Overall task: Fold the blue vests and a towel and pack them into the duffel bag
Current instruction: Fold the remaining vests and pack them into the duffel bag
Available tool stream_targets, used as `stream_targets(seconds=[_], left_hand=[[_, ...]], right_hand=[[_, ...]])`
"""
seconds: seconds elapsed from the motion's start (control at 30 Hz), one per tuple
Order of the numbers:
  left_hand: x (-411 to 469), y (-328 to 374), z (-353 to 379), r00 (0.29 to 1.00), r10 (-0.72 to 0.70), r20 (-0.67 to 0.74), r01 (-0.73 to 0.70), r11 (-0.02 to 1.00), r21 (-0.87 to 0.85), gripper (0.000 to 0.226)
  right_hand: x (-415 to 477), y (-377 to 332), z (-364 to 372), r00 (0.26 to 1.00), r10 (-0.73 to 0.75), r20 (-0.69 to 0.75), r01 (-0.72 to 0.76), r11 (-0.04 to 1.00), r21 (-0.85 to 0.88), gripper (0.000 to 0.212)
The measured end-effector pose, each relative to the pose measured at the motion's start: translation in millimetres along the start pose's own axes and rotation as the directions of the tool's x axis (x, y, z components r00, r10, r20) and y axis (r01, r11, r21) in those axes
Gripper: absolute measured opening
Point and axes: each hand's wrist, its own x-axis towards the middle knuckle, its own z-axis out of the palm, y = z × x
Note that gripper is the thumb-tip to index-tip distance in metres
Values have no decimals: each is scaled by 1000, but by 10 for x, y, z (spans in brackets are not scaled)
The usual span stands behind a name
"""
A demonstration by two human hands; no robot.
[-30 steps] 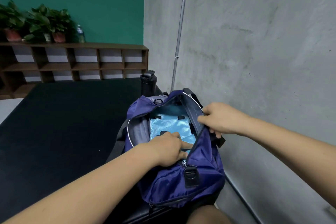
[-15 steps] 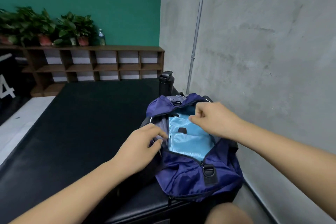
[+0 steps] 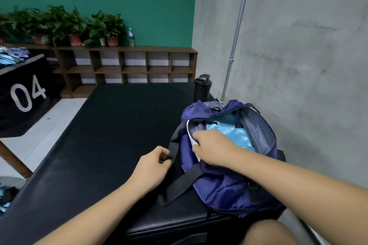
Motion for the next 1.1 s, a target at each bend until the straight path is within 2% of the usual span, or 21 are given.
stream_targets(seconds=[0.13, 0.3, 0.37, 0.4, 0.47, 0.57, 0.7, 0.8, 0.9, 1.0, 1.1], left_hand=[[54, 136, 54, 989, -137, 52, 145, 970, -194, 16], [259, 268, 221, 969, -215, 123, 248, 860, -447, 27], [318, 346, 281, 960, -237, 148, 279, 779, -562, 20], [333, 389, 306, 953, -244, 176, 301, 749, -590, 10], [354, 479, 307, 927, -281, 249, 376, 704, -603, 26], [380, 600, 257, 868, -319, 381, 495, 616, -612, 24], [418, 726, 183, 852, -208, 481, 511, 537, -671, 38], [397, 756, 234, 839, -26, 543, 513, 367, -776, 38], [376, 700, 357, 845, 29, 534, 511, 256, -821, 46], [382, 619, 359, 855, -17, 519, 506, 250, -825, 51], [419, 545, 236, 870, -90, 485, 478, 395, -784, 51]], right_hand=[[-19, 110, -352, 991, 6, -131, 16, 986, 169, 31], [-80, 215, -638, 978, 5, -209, 35, 982, 184, 34], [-102, 221, -665, 978, -1, -210, 44, 979, 198, 34], [-121, 213, -667, 978, -10, -208, 54, 978, 204, 34], [-159, 183, -653, 978, -31, -204, 75, 974, 213, 35], [-176, 145, -632, 978, -42, -205, 86, 973, 215, 35], [-139, 130, -654, 980, -52, -190, 92, 974, 205, 34], [-140, 127, -666, 981, -62, -186, 102, 971, 218, 35], [-158, 154, -640, 981, -48, -188, 93, 968, 233, 36], [-161, 164, -553, 992, -33, -124, 59, 975, 214, 35], [-154, 144, -447, 997, -19, -75, 32, 984, 176, 34]])
